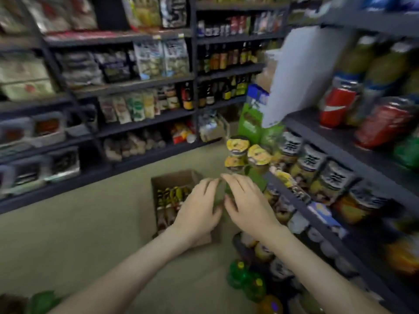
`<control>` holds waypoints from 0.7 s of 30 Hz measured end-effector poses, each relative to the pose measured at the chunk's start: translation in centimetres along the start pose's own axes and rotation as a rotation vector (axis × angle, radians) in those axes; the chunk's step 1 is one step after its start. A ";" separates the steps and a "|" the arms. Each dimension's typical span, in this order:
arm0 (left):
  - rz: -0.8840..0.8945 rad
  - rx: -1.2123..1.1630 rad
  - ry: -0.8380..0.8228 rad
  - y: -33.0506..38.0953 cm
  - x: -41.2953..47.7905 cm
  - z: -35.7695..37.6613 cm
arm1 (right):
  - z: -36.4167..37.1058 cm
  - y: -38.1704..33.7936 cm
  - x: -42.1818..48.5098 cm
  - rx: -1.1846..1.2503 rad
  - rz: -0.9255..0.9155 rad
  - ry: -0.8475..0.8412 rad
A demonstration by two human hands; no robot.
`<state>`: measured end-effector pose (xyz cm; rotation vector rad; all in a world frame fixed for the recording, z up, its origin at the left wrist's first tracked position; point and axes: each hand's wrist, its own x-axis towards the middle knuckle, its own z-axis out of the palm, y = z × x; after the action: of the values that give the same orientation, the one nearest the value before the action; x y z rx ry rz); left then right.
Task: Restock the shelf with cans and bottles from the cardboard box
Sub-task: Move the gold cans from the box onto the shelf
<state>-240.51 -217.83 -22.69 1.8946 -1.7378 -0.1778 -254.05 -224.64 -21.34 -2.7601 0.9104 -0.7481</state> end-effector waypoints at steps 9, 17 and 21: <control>-0.347 0.064 -0.064 -18.3 1.6 -2.2 | 13.7 -2.1 11.8 0.125 0.110 -0.185; -0.579 0.049 -0.250 -28.0 6.4 3.1 | 24.7 6.1 18.0 0.128 0.280 -0.416; -0.692 0.057 -0.308 -33.2 10.2 6.5 | 31.8 10.4 22.2 0.153 0.314 -0.552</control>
<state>-212.77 -229.29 -41.28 2.5496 -1.1889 -0.7128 -228.25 -246.86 -42.61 -2.4003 1.0599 0.0034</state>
